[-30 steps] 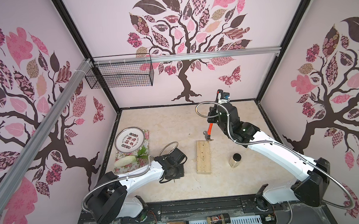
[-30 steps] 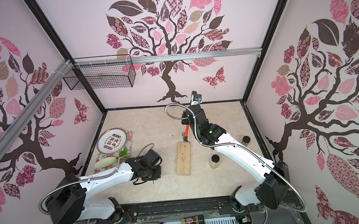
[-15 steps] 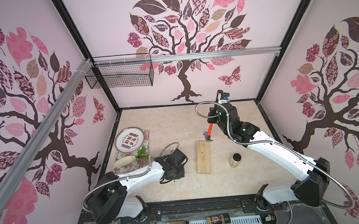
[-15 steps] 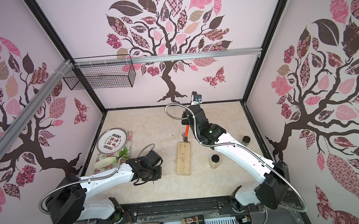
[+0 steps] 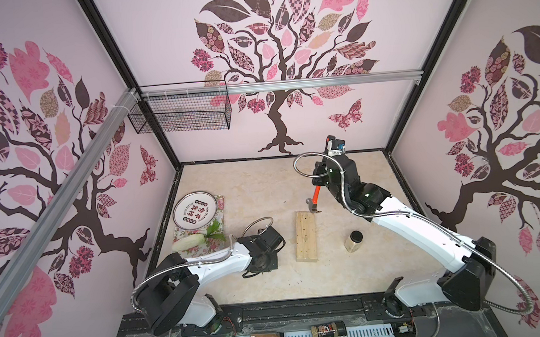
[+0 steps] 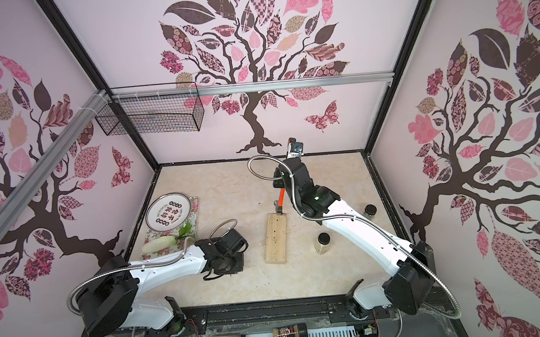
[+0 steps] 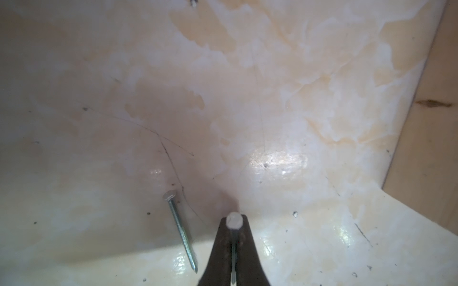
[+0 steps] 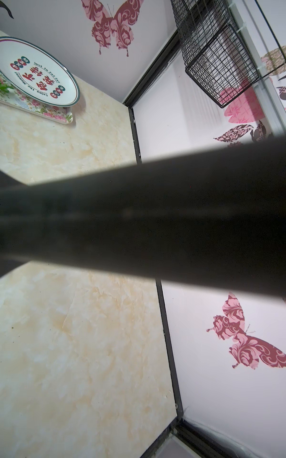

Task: Use a claw hammer to pull out a nail
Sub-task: Place the nail at the center of the board.

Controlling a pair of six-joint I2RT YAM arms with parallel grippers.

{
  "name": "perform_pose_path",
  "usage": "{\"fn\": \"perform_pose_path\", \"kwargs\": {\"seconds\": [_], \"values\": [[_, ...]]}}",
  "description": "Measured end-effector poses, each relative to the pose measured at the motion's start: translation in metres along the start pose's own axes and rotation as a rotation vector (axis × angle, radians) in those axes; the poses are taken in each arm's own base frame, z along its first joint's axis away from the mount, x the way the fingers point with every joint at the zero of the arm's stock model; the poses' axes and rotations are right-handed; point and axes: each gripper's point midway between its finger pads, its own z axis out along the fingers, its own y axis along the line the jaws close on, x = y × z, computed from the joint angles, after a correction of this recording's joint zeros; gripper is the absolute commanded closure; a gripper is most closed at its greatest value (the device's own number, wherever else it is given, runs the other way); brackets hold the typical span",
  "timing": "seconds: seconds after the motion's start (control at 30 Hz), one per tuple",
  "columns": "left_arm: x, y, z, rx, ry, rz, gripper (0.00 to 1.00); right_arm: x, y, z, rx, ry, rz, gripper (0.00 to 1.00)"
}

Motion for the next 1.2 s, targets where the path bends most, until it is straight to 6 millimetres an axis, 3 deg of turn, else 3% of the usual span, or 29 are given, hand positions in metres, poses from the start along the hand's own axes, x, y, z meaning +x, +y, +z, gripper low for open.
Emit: {"fn": "perform_pose_path", "kwargs": {"seconds": [1.2], "values": [[-0.0007,-0.0014,0.0034,-0.015,-0.014,0.005,0.88,-0.0009,-0.0017,0.0000,0.010,-0.005,0.000,0.95]]}}
